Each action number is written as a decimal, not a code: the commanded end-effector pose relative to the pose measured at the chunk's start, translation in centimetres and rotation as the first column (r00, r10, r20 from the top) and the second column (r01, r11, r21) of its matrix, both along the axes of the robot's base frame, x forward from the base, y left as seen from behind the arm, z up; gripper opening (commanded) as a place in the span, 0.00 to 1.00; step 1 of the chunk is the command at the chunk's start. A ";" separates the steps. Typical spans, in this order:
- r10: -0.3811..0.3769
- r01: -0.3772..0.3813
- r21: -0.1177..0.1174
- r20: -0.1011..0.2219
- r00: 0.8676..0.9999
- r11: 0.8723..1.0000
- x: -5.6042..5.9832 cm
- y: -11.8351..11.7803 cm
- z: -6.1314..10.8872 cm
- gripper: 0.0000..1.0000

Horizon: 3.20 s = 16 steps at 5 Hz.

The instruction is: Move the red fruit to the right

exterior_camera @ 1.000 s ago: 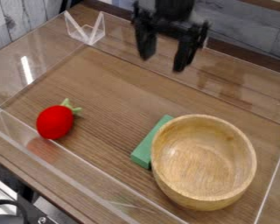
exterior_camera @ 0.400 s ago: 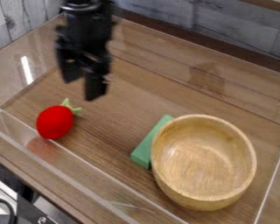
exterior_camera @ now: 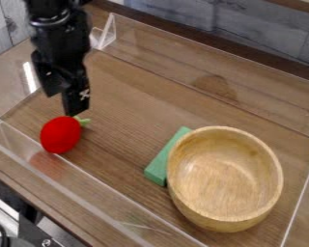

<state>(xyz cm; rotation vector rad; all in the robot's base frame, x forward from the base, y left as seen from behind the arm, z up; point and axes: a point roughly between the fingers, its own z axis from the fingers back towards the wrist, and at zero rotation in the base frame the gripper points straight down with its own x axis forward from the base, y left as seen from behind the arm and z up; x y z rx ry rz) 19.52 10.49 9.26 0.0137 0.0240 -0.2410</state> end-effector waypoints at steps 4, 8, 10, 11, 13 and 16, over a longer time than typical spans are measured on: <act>-0.047 0.047 -0.025 0.006 0.999 0.999 -0.6 0.7 -4.1 1.00; -0.063 0.063 -0.046 -0.004 0.998 0.997 -0.3 2.5 -4.5 0.00; -0.053 0.052 -0.062 -0.014 0.999 0.997 -0.2 1.9 -4.3 1.00; -0.041 0.040 -0.063 -0.018 0.999 0.997 0.1 1.9 -4.1 0.00; 0.035 -0.037 -0.074 -0.021 0.999 0.997 -0.1 2.6 -6.7 1.00; 0.049 -0.049 -0.090 0.002 0.999 0.995 0.2 3.0 -5.9 0.00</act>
